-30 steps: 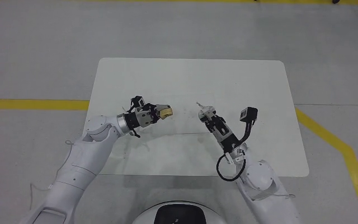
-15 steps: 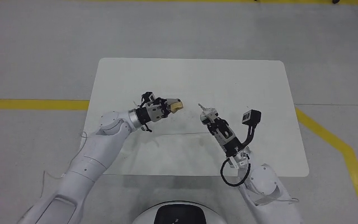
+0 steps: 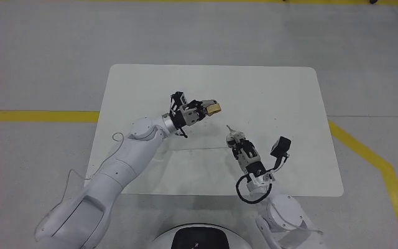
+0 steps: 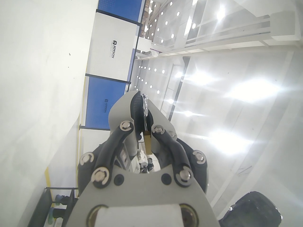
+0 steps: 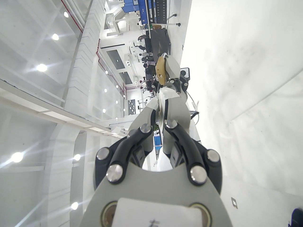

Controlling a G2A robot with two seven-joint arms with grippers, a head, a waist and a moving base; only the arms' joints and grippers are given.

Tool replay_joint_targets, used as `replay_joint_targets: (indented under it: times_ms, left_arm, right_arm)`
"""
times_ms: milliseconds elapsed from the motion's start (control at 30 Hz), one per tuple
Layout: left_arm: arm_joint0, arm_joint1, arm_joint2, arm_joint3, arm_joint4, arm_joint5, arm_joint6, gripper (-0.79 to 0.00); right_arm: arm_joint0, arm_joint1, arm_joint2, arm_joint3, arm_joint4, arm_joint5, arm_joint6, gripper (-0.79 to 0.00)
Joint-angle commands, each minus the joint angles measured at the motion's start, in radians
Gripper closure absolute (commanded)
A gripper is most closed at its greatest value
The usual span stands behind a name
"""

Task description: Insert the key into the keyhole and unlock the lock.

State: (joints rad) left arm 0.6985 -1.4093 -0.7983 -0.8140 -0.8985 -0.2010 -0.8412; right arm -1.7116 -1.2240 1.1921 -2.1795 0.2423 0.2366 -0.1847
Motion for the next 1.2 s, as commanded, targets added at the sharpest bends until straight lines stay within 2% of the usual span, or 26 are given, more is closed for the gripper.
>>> replay_joint_targets:
  times_ms: [0,333,633,1167]
  left_arm:
    - [-0.018,-0.01,0.014,0.007,0.024,0.027,0.027,0.0]
    - [-0.031,-0.022,0.017,-0.034,0.15,0.027,0.121,0.0]
    - [-0.035,-0.043,0.037,-0.053,0.199,0.065,0.132,0.0]
    - [-0.055,-0.074,0.026,-0.008,0.215,0.067,0.094,0.0]
  right_arm:
    - [0.013,-0.005,-0.012,0.002,0.008,0.0,-0.019,0.0]
    - [0.088,-0.03,-0.045,0.052,0.054,0.021,-0.11,0.0]
    - [0.131,-0.049,-0.046,0.099,0.106,0.043,-0.164,0.0]
    - [0.143,-0.069,-0.025,0.12,0.141,0.04,-0.185,0.0]
